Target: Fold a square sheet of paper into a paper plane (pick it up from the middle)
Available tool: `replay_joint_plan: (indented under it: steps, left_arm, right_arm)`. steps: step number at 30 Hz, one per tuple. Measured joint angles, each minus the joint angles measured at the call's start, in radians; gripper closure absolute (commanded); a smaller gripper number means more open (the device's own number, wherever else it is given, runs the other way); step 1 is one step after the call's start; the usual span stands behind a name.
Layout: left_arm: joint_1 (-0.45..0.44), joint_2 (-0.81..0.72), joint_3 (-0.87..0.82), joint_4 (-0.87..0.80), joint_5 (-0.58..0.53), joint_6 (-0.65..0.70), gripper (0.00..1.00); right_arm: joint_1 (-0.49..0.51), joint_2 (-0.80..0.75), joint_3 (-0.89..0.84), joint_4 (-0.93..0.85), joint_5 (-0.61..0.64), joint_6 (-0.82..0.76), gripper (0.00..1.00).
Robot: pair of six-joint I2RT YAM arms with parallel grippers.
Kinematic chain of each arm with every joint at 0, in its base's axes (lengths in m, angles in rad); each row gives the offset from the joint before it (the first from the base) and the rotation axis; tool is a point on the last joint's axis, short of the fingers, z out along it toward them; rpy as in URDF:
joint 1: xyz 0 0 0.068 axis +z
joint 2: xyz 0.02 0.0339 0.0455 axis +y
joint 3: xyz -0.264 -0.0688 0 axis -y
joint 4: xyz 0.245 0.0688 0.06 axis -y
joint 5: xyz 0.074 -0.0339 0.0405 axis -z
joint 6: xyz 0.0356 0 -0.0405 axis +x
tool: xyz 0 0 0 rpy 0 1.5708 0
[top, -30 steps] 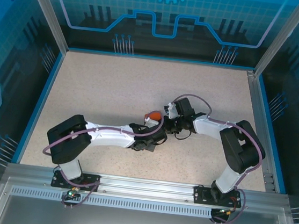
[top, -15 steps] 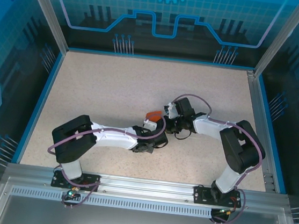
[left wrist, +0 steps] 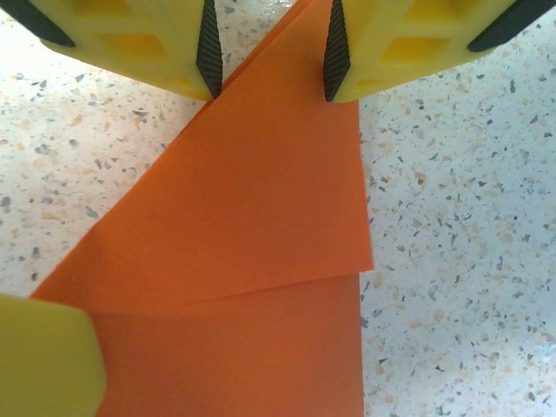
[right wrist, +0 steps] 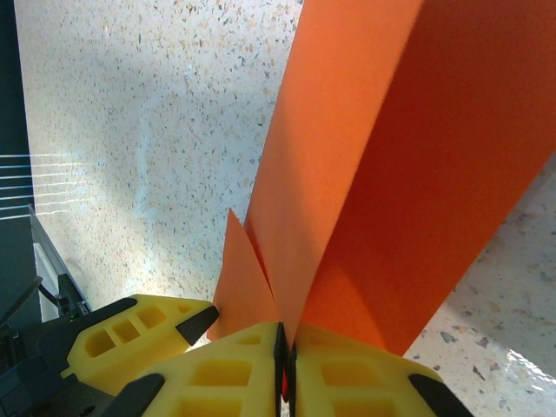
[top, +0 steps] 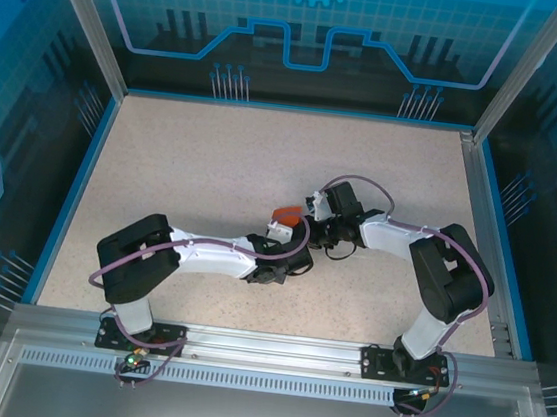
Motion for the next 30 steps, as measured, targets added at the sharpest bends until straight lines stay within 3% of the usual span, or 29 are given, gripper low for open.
replay_joint_plan:
  steps: [13, 30]
  left_arm:
    - [0.0, -0.071, -0.035, 0.074, -0.005, 0.053, 0.54]
    - [0.0, -0.033, -0.035, 0.072, -0.057, 0.08, 0.62]
  right_arm:
    - [0.0, 0.0, 0.006, -0.001, -0.003, 0.004, 0.88]
    - [0.005, 0.0, 0.018, -0.007, -0.003, 0.004, 0.88]
